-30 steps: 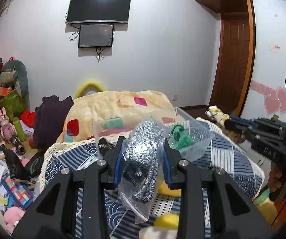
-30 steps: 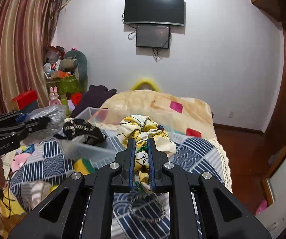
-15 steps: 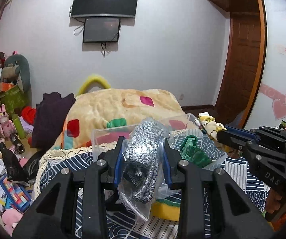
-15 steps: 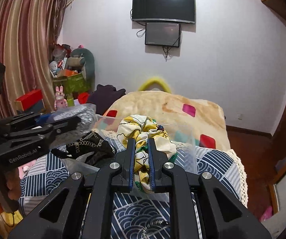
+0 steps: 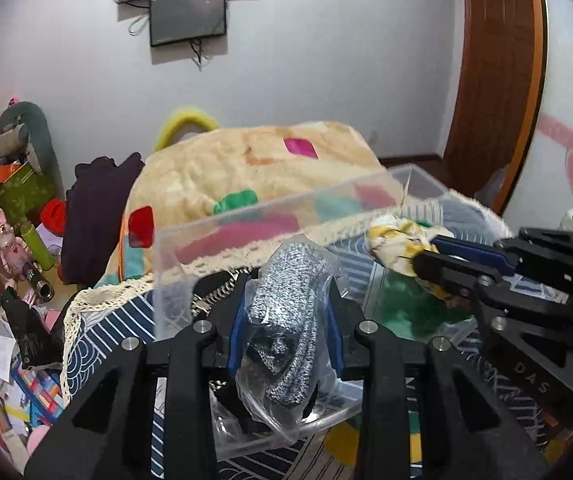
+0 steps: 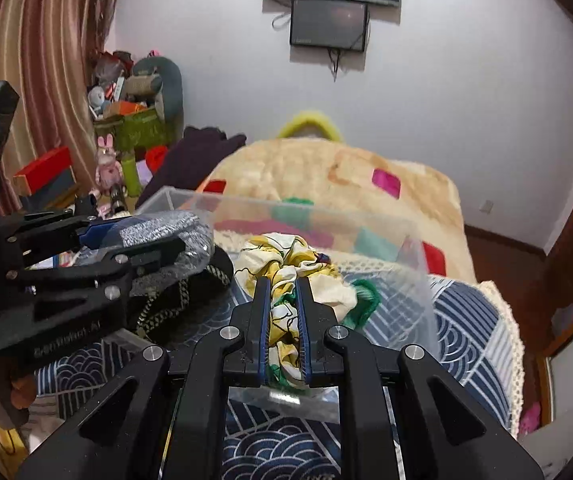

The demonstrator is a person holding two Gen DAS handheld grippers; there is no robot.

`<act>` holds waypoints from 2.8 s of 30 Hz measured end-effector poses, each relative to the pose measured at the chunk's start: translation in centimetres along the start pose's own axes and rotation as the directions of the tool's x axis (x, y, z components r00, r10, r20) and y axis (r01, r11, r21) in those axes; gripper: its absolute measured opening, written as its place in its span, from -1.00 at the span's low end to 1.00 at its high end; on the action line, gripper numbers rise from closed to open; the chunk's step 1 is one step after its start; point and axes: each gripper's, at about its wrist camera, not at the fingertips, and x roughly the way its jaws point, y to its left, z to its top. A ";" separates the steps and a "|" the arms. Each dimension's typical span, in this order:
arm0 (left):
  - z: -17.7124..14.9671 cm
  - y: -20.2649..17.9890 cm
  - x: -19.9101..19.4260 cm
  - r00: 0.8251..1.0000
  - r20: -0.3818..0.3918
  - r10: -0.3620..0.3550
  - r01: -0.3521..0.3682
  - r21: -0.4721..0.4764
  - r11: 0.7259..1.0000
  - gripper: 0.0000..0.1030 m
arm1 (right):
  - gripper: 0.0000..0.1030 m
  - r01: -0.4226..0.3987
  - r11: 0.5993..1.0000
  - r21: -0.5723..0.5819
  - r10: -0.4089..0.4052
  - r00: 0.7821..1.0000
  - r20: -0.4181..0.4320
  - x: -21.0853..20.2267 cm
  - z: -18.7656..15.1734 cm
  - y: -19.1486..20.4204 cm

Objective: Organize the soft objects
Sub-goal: 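Carry the scrunchie and steel wool bag into the clear box and open both tools, then grasp the yellow tennis ball with the right tool while the left tool grasps the white pouch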

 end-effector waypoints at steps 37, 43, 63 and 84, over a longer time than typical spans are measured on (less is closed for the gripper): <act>-2.3 0.8 -8.3 0.997 0.078 -0.018 0.018 0.000 1.000 0.71 | -0.04 -0.003 1.000 0.010 0.002 0.996 0.095 -6.8 -0.8 -1.7; -4.8 1.0 -9.6 0.997 0.071 -0.027 0.030 -0.041 0.999 0.83 | 0.01 0.019 1.000 0.008 -0.020 0.994 0.106 -8.3 -2.7 -2.3; -13.9 -1.4 -10.0 0.993 -0.071 -0.096 0.095 -0.015 0.995 0.83 | 0.02 -0.122 0.993 -0.009 0.122 0.993 -0.009 -6.9 -8.4 2.2; -17.8 -0.4 -9.2 0.985 -0.087 -0.150 0.141 -0.105 0.984 0.83 | 0.02 -0.283 0.956 -0.082 0.272 0.954 -0.125 -4.6 -9.8 7.6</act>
